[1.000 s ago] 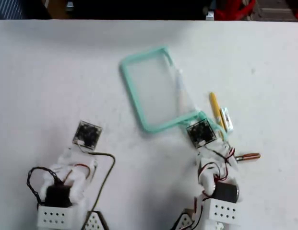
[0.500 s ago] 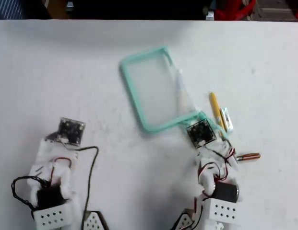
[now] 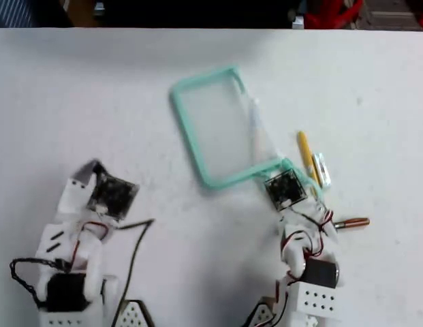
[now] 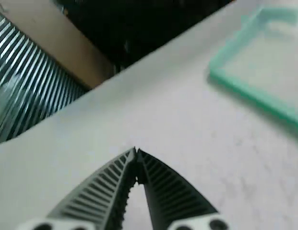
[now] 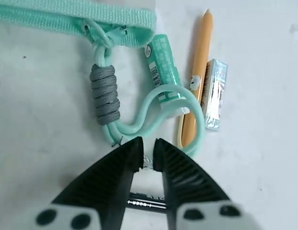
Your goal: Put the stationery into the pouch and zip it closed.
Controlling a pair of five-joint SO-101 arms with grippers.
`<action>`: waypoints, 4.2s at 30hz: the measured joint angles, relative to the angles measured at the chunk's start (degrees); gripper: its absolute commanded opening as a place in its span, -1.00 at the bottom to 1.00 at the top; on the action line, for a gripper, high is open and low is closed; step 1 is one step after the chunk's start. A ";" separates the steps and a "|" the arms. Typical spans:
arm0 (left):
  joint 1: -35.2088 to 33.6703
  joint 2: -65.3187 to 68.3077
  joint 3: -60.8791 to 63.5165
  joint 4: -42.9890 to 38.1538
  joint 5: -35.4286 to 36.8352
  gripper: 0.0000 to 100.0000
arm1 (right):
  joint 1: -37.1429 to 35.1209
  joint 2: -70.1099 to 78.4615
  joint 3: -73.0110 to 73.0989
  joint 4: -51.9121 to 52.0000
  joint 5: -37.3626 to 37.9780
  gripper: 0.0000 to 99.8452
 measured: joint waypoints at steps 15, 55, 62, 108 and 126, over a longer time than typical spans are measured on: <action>9.85 0.00 4.57 -15.74 10.73 -0.95 | 0.00 0.00 0.00 0.00 0.00 -0.97; 2.37 57.14 -18.11 -17.58 17.05 -0.95 | 0.00 0.00 0.00 -0.97 0.00 -0.88; 2.37 57.14 -18.20 -16.97 17.05 -0.81 | 0.00 0.00 0.00 -1.32 0.00 -0.43; 2.37 57.49 -11.96 -28.31 17.05 -0.80 | -14.95 79.74 -50.64 3.60 -16.26 -0.48; 2.37 57.49 -10.90 -29.10 17.05 -0.79 | -14.51 87.38 -54.86 3.25 -16.26 -0.96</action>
